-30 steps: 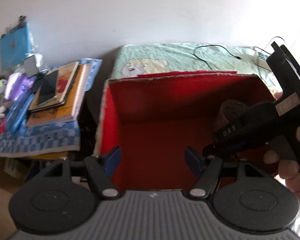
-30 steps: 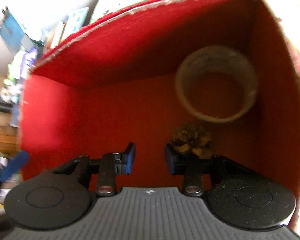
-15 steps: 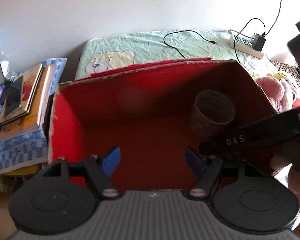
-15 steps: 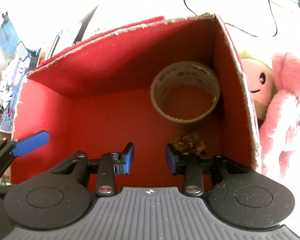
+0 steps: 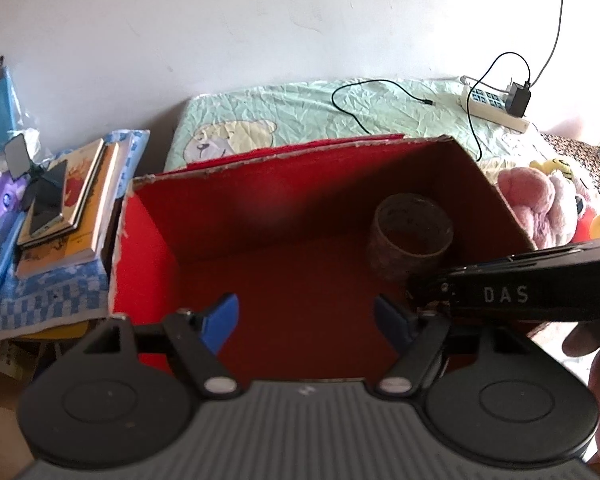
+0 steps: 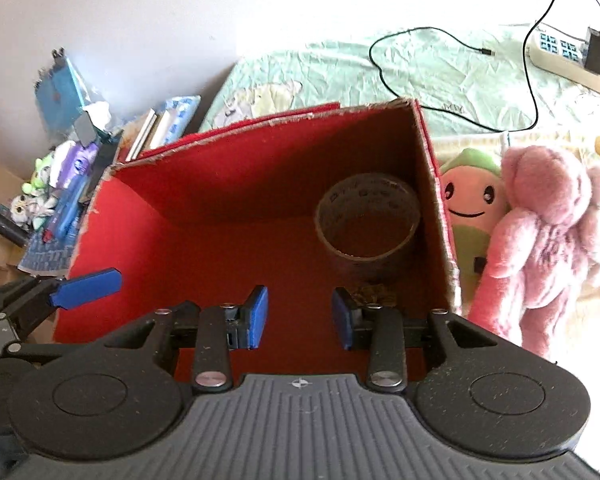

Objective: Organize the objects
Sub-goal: 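Withdraw the right gripper from the box toward the wooden gourd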

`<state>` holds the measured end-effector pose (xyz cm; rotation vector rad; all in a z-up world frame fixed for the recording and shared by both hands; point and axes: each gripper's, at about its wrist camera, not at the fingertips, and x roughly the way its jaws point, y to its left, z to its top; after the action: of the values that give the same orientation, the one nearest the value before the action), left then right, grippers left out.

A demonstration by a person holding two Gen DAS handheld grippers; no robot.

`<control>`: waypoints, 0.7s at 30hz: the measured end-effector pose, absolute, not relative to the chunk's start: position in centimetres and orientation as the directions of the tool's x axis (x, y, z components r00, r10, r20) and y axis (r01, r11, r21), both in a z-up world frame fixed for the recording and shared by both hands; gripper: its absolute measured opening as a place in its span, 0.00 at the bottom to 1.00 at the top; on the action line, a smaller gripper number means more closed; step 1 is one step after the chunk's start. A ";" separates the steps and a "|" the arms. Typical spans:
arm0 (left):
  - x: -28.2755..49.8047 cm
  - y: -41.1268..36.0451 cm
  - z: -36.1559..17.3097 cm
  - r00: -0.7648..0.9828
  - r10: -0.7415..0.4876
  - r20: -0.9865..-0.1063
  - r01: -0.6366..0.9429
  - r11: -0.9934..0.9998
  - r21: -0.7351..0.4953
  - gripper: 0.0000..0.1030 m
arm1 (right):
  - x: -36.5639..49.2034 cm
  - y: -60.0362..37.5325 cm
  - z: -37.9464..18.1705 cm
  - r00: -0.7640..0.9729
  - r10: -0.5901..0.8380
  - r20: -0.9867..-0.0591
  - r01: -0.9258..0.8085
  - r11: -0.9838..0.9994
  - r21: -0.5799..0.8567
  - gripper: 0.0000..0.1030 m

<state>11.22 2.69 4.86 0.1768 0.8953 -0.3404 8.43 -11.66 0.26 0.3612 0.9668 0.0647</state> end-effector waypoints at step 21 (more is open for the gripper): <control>3.6 -1.9 6.7 0.647 -0.064 -0.760 0.191 0.978 0.079 0.83 | 4.3 -15.3 1.9 0.676 0.332 -0.658 -0.055 0.913 0.405 0.38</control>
<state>3.59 -1.91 6.66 0.1575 0.8564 -0.1457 4.29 -15.28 1.92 0.3705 0.8038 0.2231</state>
